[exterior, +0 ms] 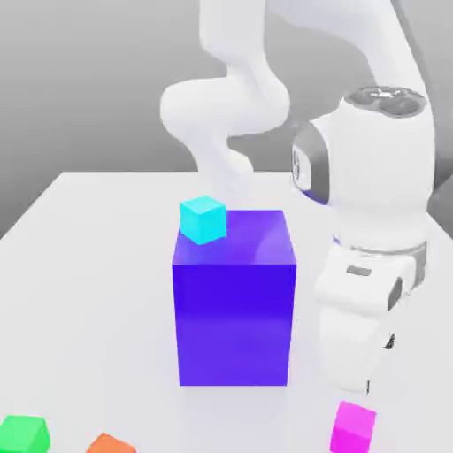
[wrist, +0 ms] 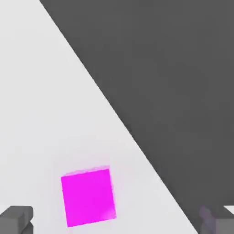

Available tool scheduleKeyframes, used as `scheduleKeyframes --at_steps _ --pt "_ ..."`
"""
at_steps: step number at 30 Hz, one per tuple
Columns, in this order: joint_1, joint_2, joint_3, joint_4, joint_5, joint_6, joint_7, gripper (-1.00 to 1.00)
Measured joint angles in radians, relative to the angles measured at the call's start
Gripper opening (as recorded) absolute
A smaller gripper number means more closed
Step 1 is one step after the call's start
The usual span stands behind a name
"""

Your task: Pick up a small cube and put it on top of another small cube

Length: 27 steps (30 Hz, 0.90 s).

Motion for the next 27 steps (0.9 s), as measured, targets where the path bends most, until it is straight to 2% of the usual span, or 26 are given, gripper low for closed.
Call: scheduleKeyframes --at_steps 5,6,13,18,27 --pt "0.007 0.178 0.006 0.022 -0.023 0.121 -0.026 0.00" --pt "0.004 0.209 0.011 0.029 -0.020 0.145 -0.028 -1.00" --pt "0.003 0.214 0.011 0.030 -0.021 0.147 -0.028 -1.00" --pt "0.000 0.070 -0.010 0.004 -0.032 0.026 -0.028 -1.00" --pt "-0.289 0.076 -0.155 0.100 0.041 -0.097 -0.256 -1.00"
